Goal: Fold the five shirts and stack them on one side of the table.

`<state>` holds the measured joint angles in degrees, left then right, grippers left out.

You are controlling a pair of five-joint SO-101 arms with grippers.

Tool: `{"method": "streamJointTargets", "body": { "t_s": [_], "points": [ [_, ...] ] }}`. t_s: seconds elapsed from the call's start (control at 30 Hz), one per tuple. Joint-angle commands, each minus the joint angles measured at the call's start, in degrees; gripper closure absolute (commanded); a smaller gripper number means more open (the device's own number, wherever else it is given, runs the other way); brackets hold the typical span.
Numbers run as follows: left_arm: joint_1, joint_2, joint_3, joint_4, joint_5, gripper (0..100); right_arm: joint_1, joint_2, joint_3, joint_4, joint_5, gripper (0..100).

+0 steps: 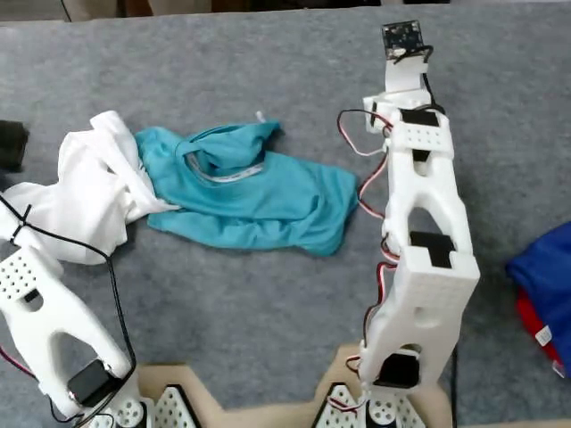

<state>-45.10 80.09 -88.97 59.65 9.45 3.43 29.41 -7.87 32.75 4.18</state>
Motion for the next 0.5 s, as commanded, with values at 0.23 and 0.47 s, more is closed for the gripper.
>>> {"method": "streamJointTargets", "body": {
  "t_s": [0.23, 0.47],
  "points": [
    [8.7, -10.33, -6.95, 17.67, -0.09, 98, -0.57, -0.4, -1.63, 0.0, 0.62, 99.3],
    [22.33, -21.85, -6.86, 26.02, -0.26, 98, -0.66, -0.22, -1.63, -0.09, 1.32, 99.3]
  ]
}}
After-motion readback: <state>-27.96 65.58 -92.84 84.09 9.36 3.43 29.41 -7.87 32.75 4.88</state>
